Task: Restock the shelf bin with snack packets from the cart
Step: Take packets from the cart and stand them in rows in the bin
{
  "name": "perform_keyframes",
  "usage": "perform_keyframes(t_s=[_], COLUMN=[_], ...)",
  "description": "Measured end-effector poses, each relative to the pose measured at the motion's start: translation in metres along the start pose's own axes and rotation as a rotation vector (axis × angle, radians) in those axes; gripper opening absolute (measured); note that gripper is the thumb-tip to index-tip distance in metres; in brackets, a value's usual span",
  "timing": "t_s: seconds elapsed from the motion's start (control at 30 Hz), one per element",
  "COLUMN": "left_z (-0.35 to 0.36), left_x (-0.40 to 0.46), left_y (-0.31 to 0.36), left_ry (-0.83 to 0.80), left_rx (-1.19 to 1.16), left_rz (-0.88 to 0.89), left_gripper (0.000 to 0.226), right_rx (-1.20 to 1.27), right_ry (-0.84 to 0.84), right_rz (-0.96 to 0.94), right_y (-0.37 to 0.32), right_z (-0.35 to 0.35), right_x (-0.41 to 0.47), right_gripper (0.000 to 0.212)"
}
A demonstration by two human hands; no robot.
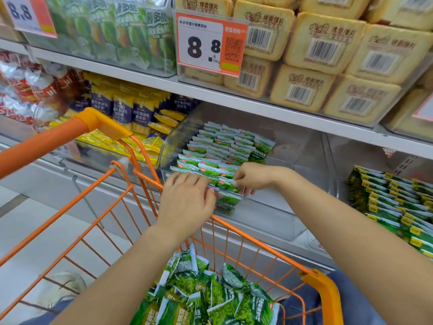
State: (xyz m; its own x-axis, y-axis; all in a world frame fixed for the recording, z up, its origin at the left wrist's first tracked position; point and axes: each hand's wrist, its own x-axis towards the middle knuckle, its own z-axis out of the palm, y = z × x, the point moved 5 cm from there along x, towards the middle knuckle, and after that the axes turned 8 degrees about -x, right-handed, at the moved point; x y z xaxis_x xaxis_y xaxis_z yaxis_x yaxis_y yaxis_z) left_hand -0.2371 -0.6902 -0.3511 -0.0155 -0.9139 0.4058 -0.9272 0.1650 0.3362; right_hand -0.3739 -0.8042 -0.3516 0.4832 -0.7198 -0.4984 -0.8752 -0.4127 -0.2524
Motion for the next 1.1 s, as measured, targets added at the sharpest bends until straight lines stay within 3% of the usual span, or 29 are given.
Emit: perform_keyframes(t_s=[0.27,0.33,0.43,0.5,0.6,0.63,0.93,1.1], left_z=[0.000,0.000,0.000,0.000,-0.001,-0.001,-0.001,0.000], left_x=[0.000,0.000,0.001,0.000,0.000,0.000,0.001,0.001], left_y=[0.000,0.000,0.000,0.001,0.001,0.001,0.002,0.001], left_ry=[0.012,0.017,0.012,0.011,0.005,0.007,0.001,-0.002], left_rx=[0.006,0.017,0.024,0.024,0.022,0.025,0.024,0.010], left_rz=[0.006,0.007,0.010,0.010,0.013,0.014,0.016,0.027], left_gripper=[0.046,0.044,0.044,0.044,0.044,0.044,0.045,0.045], right_rx=[0.377,0.405,0.328,0.239,0.110,0.030,-0.392,-0.304], right_ry=[-0.003,-0.052,-0.129,-0.080,0.029,0.070,0.321,0.347], right_rz=[0.013,0.000,-0.001,0.017,0.003,-0.021,-0.114,-0.108], right_y=[0.013,0.012,0.004,-0.001,-0.007,-0.009,-0.017,-0.014], right_z=[0.009,0.011,0.017,0.020,0.022,0.022,0.014,0.013], right_x=[-0.016,-0.019,-0.021,-0.017,-0.012,-0.011,-0.005,-0.001], right_gripper=[0.031,0.024,0.027,0.033,0.086,0.092,0.071,0.072])
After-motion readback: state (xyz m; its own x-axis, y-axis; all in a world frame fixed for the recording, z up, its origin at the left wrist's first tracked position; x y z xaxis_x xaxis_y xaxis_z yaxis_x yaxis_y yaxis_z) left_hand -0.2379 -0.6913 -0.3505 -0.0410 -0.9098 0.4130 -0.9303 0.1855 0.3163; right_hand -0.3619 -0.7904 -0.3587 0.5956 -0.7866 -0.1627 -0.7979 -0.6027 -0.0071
